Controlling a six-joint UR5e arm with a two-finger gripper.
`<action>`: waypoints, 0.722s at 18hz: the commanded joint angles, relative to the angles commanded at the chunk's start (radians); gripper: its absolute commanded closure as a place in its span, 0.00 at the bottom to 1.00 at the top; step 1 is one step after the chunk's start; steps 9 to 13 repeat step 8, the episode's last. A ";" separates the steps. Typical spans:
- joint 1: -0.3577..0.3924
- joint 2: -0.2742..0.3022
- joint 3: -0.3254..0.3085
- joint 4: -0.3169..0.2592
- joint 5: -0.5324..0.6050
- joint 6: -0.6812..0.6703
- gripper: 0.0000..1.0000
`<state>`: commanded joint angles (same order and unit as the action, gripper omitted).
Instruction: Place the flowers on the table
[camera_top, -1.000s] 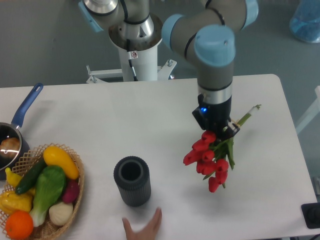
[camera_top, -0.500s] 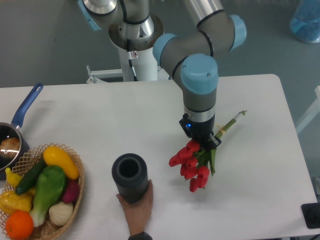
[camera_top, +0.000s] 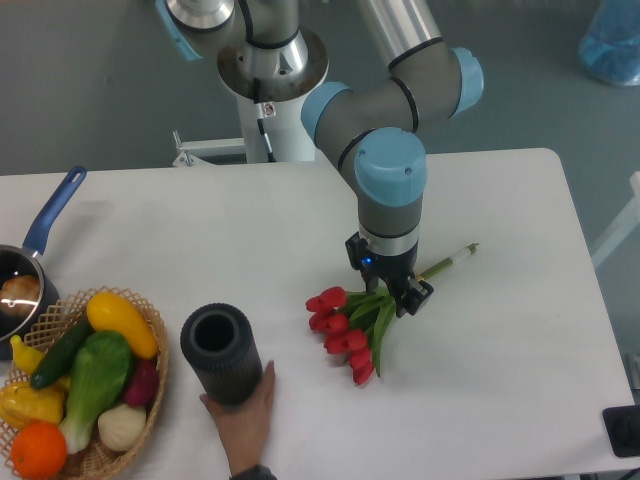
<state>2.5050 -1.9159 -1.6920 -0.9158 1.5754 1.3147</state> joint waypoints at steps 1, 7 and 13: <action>0.000 0.002 0.002 0.000 0.003 -0.002 0.00; 0.011 0.015 0.000 0.003 -0.012 0.011 0.00; 0.012 0.015 0.000 0.003 -0.012 0.011 0.00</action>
